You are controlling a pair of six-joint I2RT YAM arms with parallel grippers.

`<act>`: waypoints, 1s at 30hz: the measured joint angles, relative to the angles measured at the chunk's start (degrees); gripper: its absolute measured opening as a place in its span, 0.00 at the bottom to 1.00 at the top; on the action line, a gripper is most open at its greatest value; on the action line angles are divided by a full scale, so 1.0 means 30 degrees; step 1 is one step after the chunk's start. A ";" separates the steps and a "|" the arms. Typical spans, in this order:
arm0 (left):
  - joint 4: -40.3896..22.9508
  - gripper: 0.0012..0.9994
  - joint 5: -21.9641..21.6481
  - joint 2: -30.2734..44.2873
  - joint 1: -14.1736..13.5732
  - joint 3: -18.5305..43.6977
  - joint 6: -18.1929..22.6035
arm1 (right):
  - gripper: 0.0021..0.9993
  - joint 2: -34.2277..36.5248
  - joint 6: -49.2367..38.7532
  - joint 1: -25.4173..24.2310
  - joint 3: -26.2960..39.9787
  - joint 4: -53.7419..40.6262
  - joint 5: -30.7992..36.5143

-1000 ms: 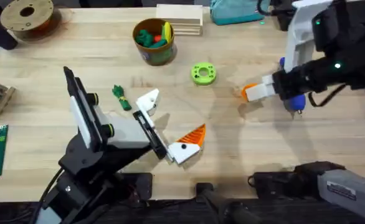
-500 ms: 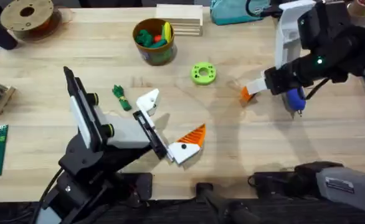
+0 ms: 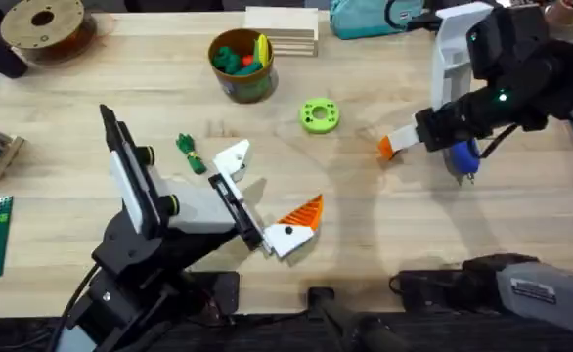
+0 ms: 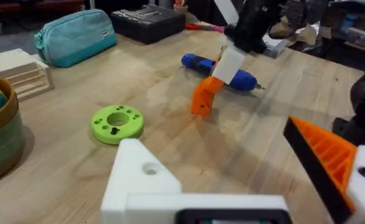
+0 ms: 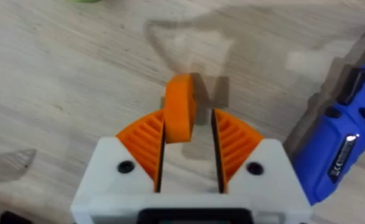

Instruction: Pick up the gripper from the table and insert it into the empty holder that is missing its gripper. Then pick up a screw, insert it into the mounting hole, and use the screwdriver to tighten it. Finally, clean up the table by picking up the vegetable and placing it into the bucket.

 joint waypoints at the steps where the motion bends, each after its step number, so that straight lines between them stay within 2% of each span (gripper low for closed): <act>1: 0.0000 0.99 0.0001 0.0000 0.0000 0.0000 0.0000 | 0.43 0.0000 -0.0090 0.0015 -0.0007 -0.0009 -0.0065; 5: 0.0000 0.99 0.0001 0.0000 0.0000 0.0000 0.0000 | 0.39 0.0000 -0.1012 0.0051 0.0000 -0.0082 -0.0196; 11: 0.0000 0.99 0.0001 -0.0007 0.0000 0.0000 0.0000 | 0.38 0.0000 -0.2326 0.0051 0.0000 0.0216 -0.0283; 30: 0.0000 0.99 0.0001 -0.0007 0.0000 0.0000 0.0000 | 0.33 0.0000 -0.3023 0.0911 -0.0002 0.0254 0.0242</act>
